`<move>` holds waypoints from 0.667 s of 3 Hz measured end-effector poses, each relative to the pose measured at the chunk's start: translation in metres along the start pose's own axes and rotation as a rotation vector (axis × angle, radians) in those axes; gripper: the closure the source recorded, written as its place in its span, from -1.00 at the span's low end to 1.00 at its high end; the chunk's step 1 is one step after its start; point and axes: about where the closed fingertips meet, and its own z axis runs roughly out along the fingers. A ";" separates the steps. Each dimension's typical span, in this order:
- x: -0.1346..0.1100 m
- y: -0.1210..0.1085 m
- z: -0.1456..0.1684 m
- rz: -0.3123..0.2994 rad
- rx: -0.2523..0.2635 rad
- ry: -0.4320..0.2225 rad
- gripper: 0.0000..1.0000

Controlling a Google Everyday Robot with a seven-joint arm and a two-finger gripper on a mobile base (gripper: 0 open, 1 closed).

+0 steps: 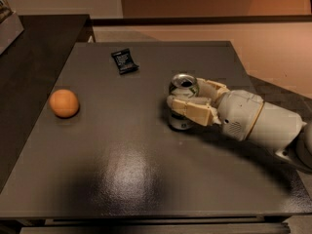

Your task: Place 7up can upright

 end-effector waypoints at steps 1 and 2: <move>0.000 -0.001 0.001 0.010 0.003 -0.001 -1.00; 0.000 -0.001 0.001 0.010 0.003 -0.001 -1.00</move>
Offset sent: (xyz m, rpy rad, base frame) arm -0.0002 0.0016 0.0003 0.0056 0.0080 0.0026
